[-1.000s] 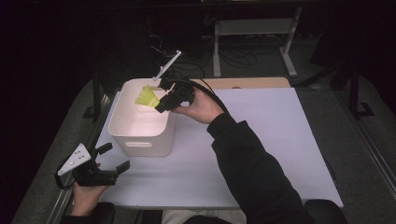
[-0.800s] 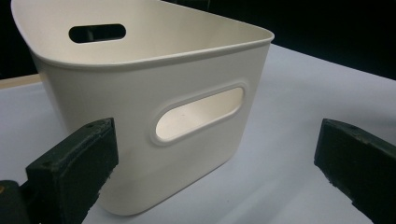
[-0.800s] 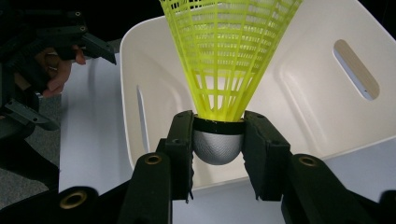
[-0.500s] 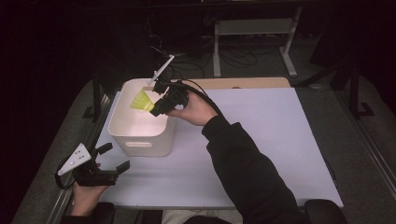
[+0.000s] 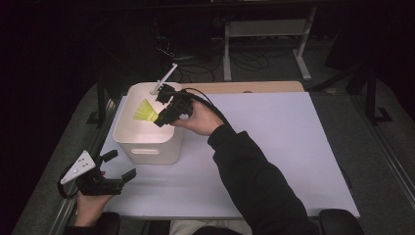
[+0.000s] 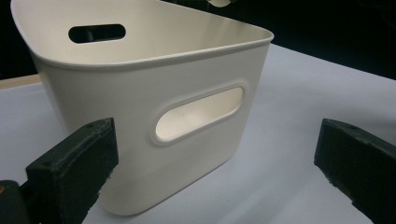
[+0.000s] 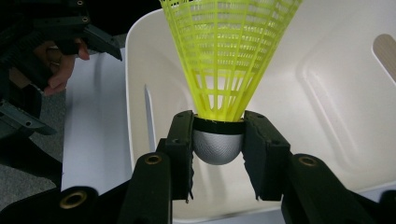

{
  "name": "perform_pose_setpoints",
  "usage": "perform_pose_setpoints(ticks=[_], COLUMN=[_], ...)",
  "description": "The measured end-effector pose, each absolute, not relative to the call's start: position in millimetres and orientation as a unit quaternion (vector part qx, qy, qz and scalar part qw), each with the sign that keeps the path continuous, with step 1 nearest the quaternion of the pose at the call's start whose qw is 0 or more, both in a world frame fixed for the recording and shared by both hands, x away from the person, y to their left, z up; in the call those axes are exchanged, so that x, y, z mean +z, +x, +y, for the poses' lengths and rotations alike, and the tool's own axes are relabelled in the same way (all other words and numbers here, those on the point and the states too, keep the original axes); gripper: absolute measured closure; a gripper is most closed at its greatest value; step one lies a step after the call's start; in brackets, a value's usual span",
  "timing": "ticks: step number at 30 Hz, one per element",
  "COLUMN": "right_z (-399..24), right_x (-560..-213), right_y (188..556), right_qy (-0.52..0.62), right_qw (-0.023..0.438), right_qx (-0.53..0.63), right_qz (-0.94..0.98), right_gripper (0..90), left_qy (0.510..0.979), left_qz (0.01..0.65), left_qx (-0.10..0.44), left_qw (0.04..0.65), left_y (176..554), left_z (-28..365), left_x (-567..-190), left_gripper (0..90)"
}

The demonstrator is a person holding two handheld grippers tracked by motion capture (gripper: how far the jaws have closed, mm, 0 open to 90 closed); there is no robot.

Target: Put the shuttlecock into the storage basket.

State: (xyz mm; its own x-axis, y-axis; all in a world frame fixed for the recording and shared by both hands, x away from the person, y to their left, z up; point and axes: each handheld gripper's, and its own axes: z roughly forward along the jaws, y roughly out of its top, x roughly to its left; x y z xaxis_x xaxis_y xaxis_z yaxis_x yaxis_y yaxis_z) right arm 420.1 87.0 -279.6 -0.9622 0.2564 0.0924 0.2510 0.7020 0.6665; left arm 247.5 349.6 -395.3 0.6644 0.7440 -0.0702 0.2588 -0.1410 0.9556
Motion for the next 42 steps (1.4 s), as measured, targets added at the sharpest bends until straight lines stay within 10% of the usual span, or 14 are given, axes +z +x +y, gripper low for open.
perform_pose_setpoints(ticks=[27, 42], right_z=[92, 74], right_x=[-309, -304], right_y=[426, 431], right_qy=[0.147, 0.155], right_qw=[-0.026, -0.035], right_qx=[0.366, 0.406], right_qz=[0.919, 0.900], right_gripper=[62.8, 40.8], left_qy=[0.723, 0.723], left_qz=[0.346, 0.347], left_qx=[0.217, 0.218], left_qw=[0.558, 0.557], left_y=[247, 247], left_z=[350, 350], left_x=[-395, -395], left_gripper=[0.0, 0.0])
